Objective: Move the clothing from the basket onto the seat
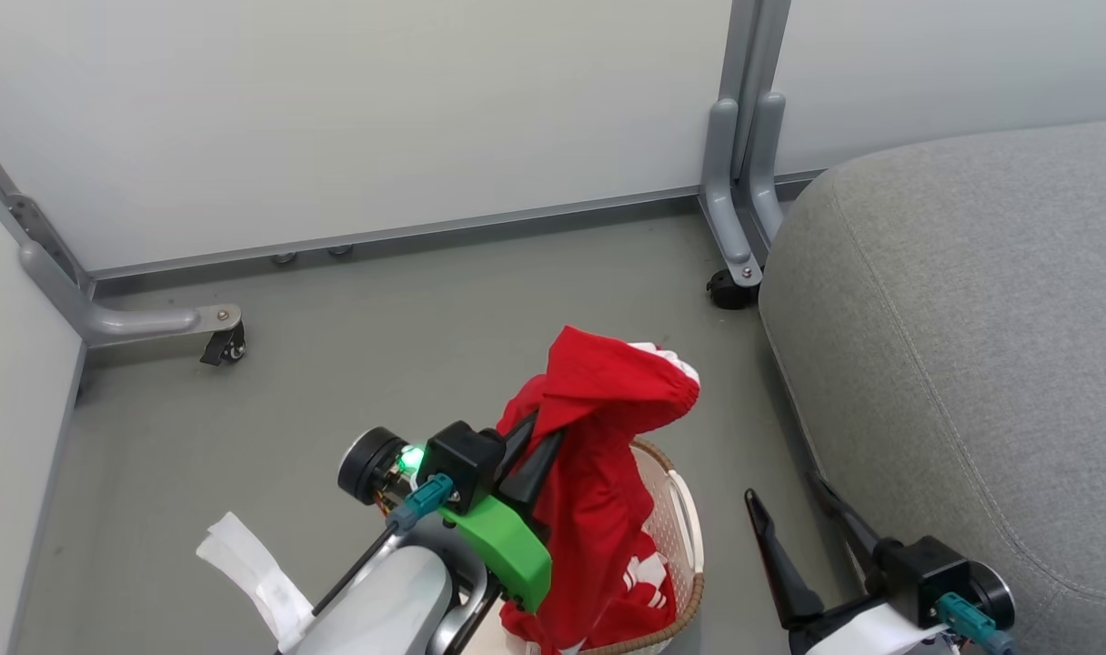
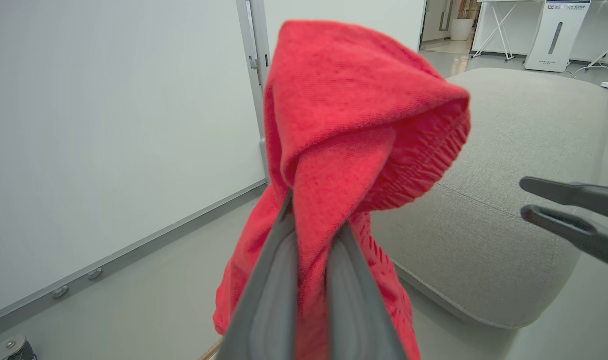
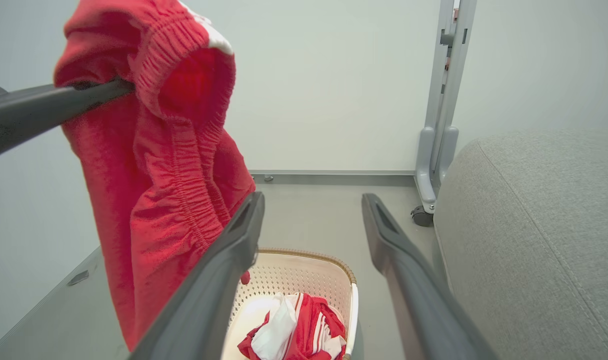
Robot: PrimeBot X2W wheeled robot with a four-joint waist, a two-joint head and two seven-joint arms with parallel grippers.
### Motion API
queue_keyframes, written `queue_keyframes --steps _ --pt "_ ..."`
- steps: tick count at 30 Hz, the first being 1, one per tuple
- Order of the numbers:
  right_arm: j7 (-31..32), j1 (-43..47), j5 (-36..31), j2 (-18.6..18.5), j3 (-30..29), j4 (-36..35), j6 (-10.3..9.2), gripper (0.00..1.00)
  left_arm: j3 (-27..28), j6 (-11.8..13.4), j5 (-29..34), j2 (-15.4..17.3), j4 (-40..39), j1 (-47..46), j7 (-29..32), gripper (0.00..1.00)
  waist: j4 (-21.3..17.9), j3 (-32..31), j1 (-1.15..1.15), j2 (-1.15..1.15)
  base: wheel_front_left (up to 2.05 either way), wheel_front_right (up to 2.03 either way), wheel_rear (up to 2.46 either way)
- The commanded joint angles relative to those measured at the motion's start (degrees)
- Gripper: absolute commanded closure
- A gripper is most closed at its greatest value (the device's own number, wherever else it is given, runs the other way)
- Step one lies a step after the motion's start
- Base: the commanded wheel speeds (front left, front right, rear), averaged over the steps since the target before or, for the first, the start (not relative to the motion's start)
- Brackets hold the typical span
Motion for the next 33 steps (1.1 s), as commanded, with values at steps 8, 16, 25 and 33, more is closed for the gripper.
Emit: queue_keyframes --steps 8,16,25,33 --pt "-0.14 -1.95 -1.42 -0.20 5.31 -0.53 -0.08 0.00 -0.37 -1.22 0.87 -0.93 -2.91 -1.05 -0.03 1.00 0.03 -0.41 0.01 0.00 0.00 0.00 0.00" --pt "-0.14 -6.56 0.81 -0.23 8.21 2.64 -0.08 0.00 -2.89 -2.13 0.32 -2.16 -6.54 -3.01 1.38 1.00 0.54 0.08 0.01 0.00 0.00 0.00 0.00" --pt "-0.14 -9.82 3.87 -0.20 9.20 4.41 -0.08 0.00 -6.39 -2.88 -0.89 -2.47 -11.92 -3.97 4.76 1.00 1.80 1.16 0.01 0.00 0.00 0.00 0.00" --pt "-0.13 -10.65 5.34 -0.23 11.76 5.87 -0.08 1.00 -7.10 -2.58 -1.32 -1.43 -11.98 -3.52 5.13 1.00 2.20 1.90 0.01 0.00 0.00 0.00 0.00"
